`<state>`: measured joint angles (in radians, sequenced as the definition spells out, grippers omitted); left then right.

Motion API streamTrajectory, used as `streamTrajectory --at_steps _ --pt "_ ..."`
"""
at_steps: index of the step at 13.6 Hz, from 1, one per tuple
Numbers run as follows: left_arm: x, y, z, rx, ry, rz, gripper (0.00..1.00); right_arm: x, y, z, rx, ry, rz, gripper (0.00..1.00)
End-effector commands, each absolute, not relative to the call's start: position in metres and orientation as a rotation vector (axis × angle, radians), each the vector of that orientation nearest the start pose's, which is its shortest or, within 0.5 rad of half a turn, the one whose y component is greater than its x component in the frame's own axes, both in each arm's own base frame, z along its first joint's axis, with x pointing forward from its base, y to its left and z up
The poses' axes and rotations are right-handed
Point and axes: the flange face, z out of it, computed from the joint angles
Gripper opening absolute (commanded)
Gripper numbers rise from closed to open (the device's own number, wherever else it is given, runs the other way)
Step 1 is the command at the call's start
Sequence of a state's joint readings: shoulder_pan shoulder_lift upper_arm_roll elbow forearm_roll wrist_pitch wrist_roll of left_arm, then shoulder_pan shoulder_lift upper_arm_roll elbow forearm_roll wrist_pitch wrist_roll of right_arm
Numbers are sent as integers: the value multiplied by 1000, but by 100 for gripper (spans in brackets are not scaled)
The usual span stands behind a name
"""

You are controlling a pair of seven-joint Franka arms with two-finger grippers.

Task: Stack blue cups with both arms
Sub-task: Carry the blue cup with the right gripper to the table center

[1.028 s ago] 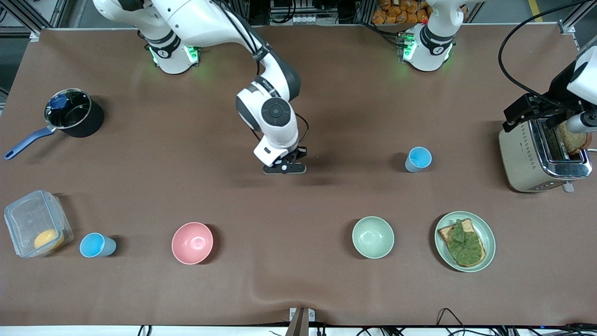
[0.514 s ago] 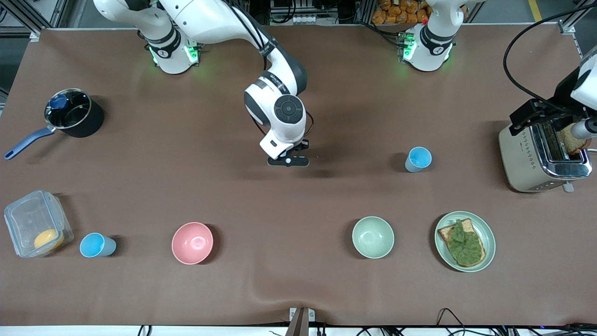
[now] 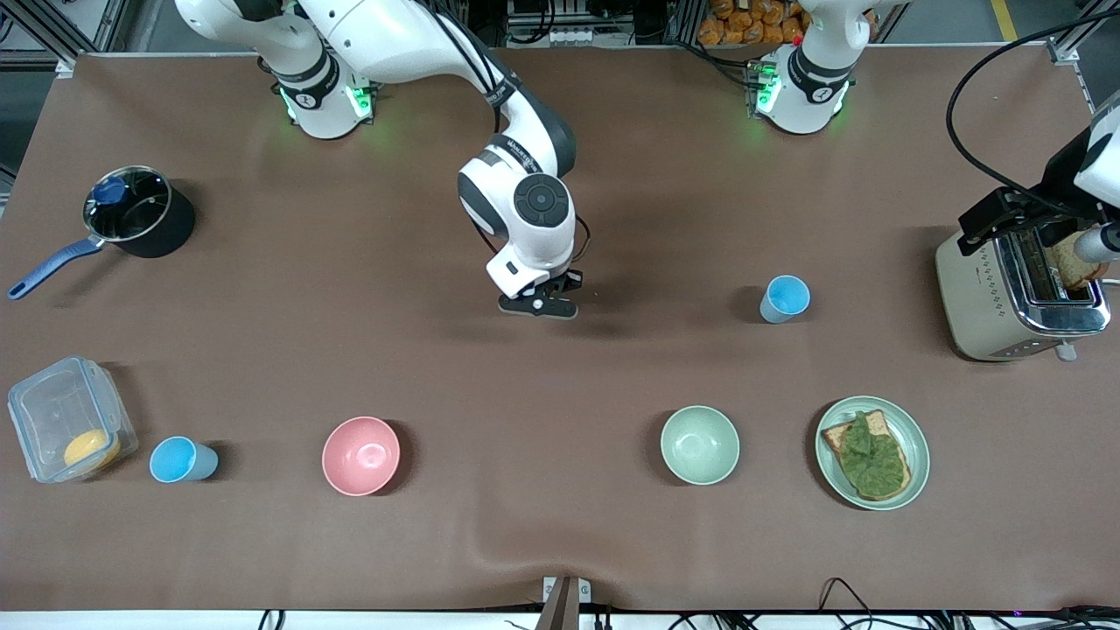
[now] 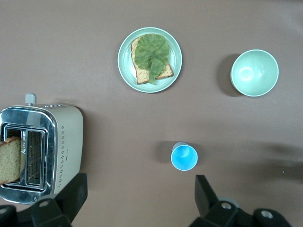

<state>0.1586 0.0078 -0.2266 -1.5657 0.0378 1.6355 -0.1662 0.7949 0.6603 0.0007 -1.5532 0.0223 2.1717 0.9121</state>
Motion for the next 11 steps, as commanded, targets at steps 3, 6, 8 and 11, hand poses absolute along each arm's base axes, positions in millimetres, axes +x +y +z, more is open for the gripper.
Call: streamTrajectory --at_steps 3,6,8,11 --pt "568 -31 624 -3106 -148 -95 100 500 498 262 -3148 254 19 49" --pt "576 -38 608 -3094 -112 -54 100 515 485 268 -3136 280 2 87" --pt "578 -39 601 -3096 -88 -35 100 531 475 287 -3115 314 -17 97" --pt "577 -44 598 -3106 -104 -8 100 540 450 332 -3103 372 -21 100"
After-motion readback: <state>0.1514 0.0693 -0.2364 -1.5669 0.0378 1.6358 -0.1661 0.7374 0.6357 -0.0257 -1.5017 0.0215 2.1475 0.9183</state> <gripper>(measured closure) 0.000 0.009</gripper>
